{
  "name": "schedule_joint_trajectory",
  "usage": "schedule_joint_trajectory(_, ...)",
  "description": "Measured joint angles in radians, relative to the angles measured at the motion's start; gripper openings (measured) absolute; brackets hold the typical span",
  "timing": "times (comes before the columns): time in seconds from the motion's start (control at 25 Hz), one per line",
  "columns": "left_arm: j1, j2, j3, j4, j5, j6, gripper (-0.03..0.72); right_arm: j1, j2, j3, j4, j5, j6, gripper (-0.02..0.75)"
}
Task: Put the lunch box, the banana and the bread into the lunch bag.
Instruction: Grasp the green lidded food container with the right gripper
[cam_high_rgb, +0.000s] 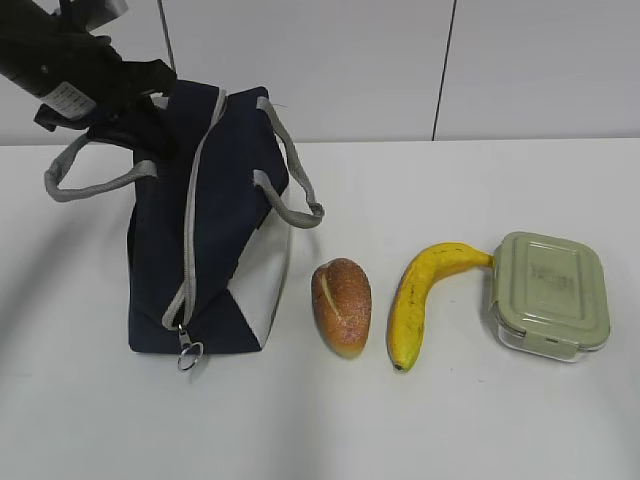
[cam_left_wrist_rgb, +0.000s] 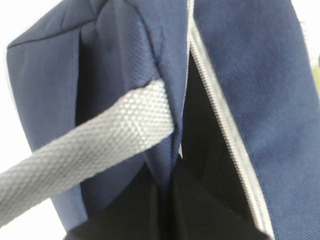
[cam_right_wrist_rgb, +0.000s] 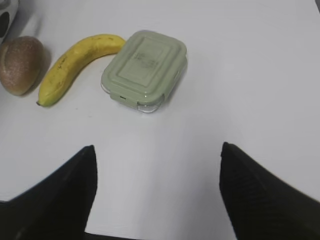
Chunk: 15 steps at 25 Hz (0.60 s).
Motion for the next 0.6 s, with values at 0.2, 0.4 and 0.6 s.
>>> schedule_joint_trajectory(0.2, 0.0, 0.0, 0.0, -0.002, 0.002, 0.0, 0.0, 0.0, 0.249, 0.0, 0.002, -0.078, 0.068, 0.563)
schedule_joint_trajectory(0.4, 0.0, 0.0, 0.0, -0.003, 0.003, 0.001, 0.0, 0.0, 0.5, -0.009, 0.025, -0.126, 0.087, 0.563)
schedule_joint_trajectory(0.6, 0.0, 0.0, 0.0, -0.003, 0.005, 0.001, 0.0, 0.0, 0.704, -0.084, 0.04, -0.161, 0.133, 0.563)
